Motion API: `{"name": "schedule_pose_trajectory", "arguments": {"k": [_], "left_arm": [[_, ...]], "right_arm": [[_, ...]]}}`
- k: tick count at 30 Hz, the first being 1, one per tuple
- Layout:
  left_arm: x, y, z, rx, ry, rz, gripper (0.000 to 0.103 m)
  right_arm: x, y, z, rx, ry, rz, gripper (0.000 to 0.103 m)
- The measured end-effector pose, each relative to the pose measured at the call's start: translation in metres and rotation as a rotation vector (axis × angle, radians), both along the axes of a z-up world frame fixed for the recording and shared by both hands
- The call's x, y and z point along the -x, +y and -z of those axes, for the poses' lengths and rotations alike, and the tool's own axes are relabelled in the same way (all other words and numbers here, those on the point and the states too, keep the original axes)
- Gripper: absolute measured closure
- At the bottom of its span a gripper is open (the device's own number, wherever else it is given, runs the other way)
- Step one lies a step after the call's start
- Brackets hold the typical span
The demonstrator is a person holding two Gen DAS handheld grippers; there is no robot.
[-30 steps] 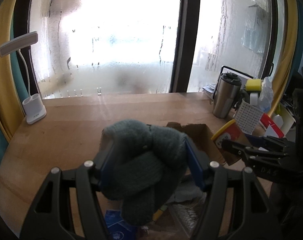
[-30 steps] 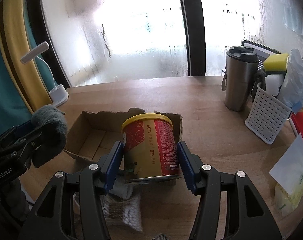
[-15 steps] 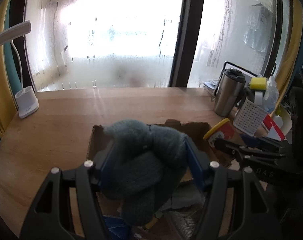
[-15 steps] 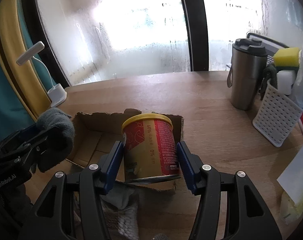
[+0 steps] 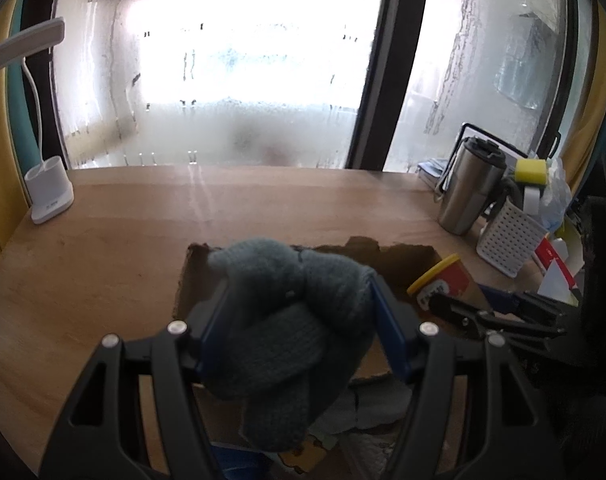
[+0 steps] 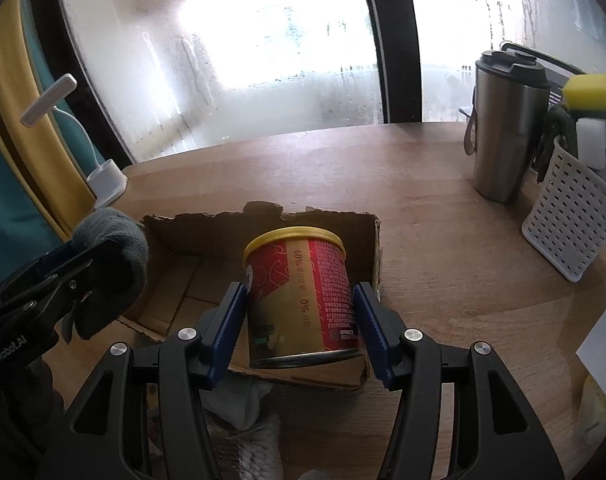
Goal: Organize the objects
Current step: 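Carry the gloves and red can into the cardboard box and release both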
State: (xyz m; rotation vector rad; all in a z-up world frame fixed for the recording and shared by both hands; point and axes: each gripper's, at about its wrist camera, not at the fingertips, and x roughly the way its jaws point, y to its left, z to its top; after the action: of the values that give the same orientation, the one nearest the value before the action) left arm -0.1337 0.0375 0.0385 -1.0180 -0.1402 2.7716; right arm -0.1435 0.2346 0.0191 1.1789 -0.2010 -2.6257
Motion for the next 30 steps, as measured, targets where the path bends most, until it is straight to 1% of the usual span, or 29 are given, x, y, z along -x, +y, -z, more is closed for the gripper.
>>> {"name": "schedule_pose_trajectory", "arguments": {"k": [6,11,12,13,14,15,21,25,30], "left_arm": [[0.007,0.001,0.008,-0.001,-0.010,0.002,0.037],[0.017,-0.002,0.021,0.005,-0.053,-0.018,0.037],[0.019,-0.003,0.025,0.008,-0.063,-0.022,0.037],[0.020,-0.003,0.028,0.013,-0.071,-0.026,0.037],[0.021,-0.003,0.031,0.013,-0.083,-0.031,0.037],[0.023,-0.003,0.032,0.010,-0.092,-0.032,0.037],[0.023,0.006,0.036,0.012,-0.109,-0.017,0.036],[0.032,0.018,0.044,-0.009,-0.163,0.005,0.036],[0.039,0.038,0.052,-0.011,-0.215,0.034,0.036]], "right_arm": [[0.002,-0.003,0.007,0.006,-0.022,0.028,0.045],[0.001,-0.005,0.006,-0.003,-0.024,0.020,0.043],[0.000,-0.005,0.005,-0.002,-0.024,0.016,0.042],[-0.001,-0.005,0.005,-0.001,-0.023,0.015,0.035],[-0.001,-0.004,0.005,0.006,-0.020,0.014,0.032],[-0.002,-0.002,0.005,0.015,-0.019,0.013,0.031],[-0.007,0.007,-0.004,0.029,0.015,0.021,0.031],[-0.007,0.017,-0.009,0.024,0.045,0.045,0.031],[-0.001,0.036,0.006,0.041,-0.001,0.080,0.031]]}}
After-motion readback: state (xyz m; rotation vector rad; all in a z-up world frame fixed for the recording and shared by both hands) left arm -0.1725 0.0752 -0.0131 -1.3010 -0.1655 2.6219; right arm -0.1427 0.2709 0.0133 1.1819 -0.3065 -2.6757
